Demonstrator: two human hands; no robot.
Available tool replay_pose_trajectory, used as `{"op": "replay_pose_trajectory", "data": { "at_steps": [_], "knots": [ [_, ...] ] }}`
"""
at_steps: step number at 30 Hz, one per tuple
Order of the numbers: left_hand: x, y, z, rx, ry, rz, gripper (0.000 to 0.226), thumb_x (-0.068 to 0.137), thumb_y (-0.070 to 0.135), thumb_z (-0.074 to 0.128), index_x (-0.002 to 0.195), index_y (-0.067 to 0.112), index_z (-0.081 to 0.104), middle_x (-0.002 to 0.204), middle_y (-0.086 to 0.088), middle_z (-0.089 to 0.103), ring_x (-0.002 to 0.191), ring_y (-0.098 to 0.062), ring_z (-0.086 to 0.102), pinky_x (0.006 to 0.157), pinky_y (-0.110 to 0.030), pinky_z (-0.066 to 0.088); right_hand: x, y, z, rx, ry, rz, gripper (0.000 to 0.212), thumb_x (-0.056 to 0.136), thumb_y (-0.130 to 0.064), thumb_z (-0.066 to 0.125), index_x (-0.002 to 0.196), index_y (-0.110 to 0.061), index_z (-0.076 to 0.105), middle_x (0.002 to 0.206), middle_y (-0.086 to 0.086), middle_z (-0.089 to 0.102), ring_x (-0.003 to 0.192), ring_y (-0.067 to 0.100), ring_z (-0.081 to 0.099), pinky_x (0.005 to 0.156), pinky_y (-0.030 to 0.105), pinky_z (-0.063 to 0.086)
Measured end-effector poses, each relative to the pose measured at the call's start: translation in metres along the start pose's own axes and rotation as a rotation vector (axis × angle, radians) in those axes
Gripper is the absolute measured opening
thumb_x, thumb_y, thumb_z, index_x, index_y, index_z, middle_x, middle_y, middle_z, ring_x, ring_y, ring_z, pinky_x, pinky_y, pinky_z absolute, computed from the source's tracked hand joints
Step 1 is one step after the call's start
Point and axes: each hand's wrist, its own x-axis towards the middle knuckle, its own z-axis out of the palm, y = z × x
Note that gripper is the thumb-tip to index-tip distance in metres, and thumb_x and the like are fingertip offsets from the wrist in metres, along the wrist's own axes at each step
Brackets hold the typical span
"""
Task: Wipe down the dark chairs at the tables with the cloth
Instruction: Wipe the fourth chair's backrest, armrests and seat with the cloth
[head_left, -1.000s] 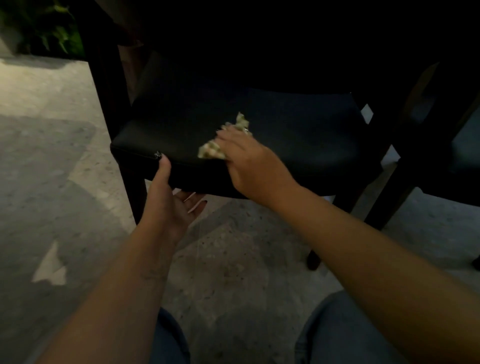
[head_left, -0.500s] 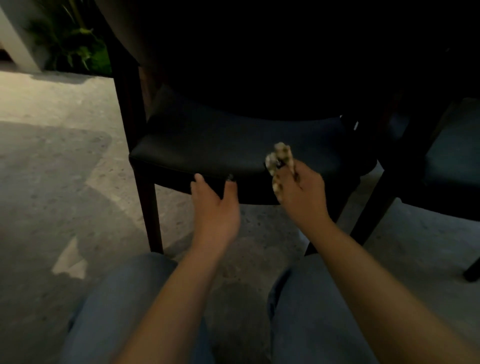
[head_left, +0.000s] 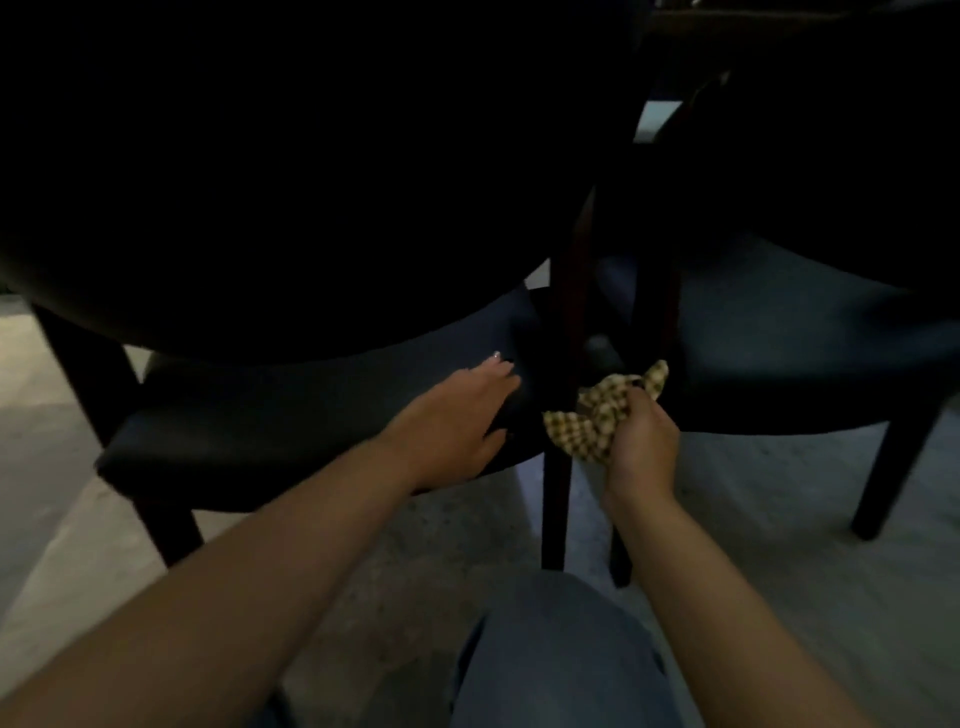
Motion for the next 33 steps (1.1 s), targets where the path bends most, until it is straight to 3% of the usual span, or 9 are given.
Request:
{"op": "replay_pose_trajectory", "data": {
  "at_steps": [5,10,13,17,23,28,30,32,33],
  "knots": [
    [0.032,-0.037,0.007,0.158,-0.128,0.17,0.073,0.094,0.054,0.036,0.155,0.017,0.018,0.162,-0.004,0.014,0.15,-0.013,0.006,0.122,-0.033,0.003,0.05,0.005,0.008,-0.113,0.011,-0.048,0.023,0.095,-0.023,0.046,0.081,-0.021,0.064,0.089,0.003,0.068,0.081,0.015,0.064,0.062,0.025,0.046],
    [0.033,-0.045,0.016,0.158,-0.081,0.223,0.074,0.091,0.053,0.036,0.152,0.013,0.028,0.159,-0.008,0.026,0.148,-0.019,0.019,0.12,-0.039,0.016,0.094,0.028,0.029,-0.224,-0.144,-0.017,0.023,0.098,-0.022,0.043,0.095,-0.013,0.064,0.088,0.007,0.063,0.084,0.02,0.059,0.075,0.033,0.047],
    [0.034,-0.044,0.017,0.174,-0.088,0.22,0.074,0.09,0.052,0.038,0.152,0.014,0.028,0.158,-0.008,0.027,0.148,-0.02,0.02,0.12,-0.04,0.017,0.102,0.025,0.045,-0.256,-0.233,-0.071,0.027,0.102,-0.022,0.036,0.092,-0.011,0.059,0.083,0.009,0.055,0.077,0.019,0.053,0.068,0.028,0.045],
    [0.033,-0.042,0.016,0.176,-0.078,0.228,0.073,0.089,0.05,0.04,0.151,0.012,0.031,0.157,-0.01,0.029,0.146,-0.021,0.024,0.119,-0.044,0.023,0.11,-0.037,0.084,-0.08,-0.335,-0.196,0.03,0.103,-0.023,0.034,0.088,-0.013,0.058,0.07,0.002,0.048,0.058,0.008,0.046,0.047,0.015,0.037],
    [0.035,-0.043,0.017,0.2,-0.062,0.234,0.073,0.089,0.05,0.042,0.151,0.013,0.031,0.158,-0.008,0.028,0.147,-0.02,0.024,0.12,-0.044,0.021,0.132,-0.143,0.144,0.0,-0.514,-0.322,0.029,0.1,-0.023,0.039,0.082,-0.015,0.061,0.065,-0.002,0.063,0.062,0.011,0.06,0.058,0.023,0.046],
    [0.033,-0.043,0.017,0.223,-0.054,0.239,0.073,0.088,0.05,0.044,0.15,0.012,0.034,0.157,-0.009,0.03,0.145,-0.022,0.026,0.119,-0.045,0.022,0.123,-0.06,0.105,-0.274,-0.338,-0.34,0.031,0.103,-0.025,0.036,0.082,-0.021,0.059,0.07,-0.001,0.052,0.067,0.014,0.052,0.064,0.023,0.04],
    [0.032,-0.045,0.019,0.233,-0.038,0.238,0.073,0.088,0.051,0.044,0.15,0.013,0.035,0.156,-0.009,0.032,0.145,-0.022,0.029,0.118,-0.045,0.023,0.113,-0.018,0.069,-0.449,-0.359,-0.43,0.028,0.103,-0.022,0.036,0.084,-0.019,0.055,0.075,-0.003,0.055,0.068,0.004,0.054,0.064,0.018,0.039],
    [0.032,-0.045,0.019,0.236,-0.032,0.234,0.072,0.088,0.052,0.044,0.149,0.014,0.037,0.155,-0.009,0.034,0.143,-0.022,0.031,0.118,-0.043,0.023,0.109,0.004,0.038,-0.646,-0.428,-0.687,0.025,0.1,-0.012,0.039,0.115,-0.007,0.059,0.103,0.0,0.063,0.093,-0.009,0.057,0.079,0.011,0.044],
    [0.032,-0.045,0.019,0.232,-0.031,0.23,0.072,0.088,0.052,0.044,0.149,0.014,0.038,0.154,-0.01,0.035,0.143,-0.023,0.032,0.118,-0.042,0.023,0.109,0.007,0.028,-0.785,-0.435,-0.915,0.034,0.099,-0.008,0.04,0.13,0.0,0.052,0.124,0.011,0.059,0.118,0.002,0.052,0.097,0.018,0.042]
  ]
}}
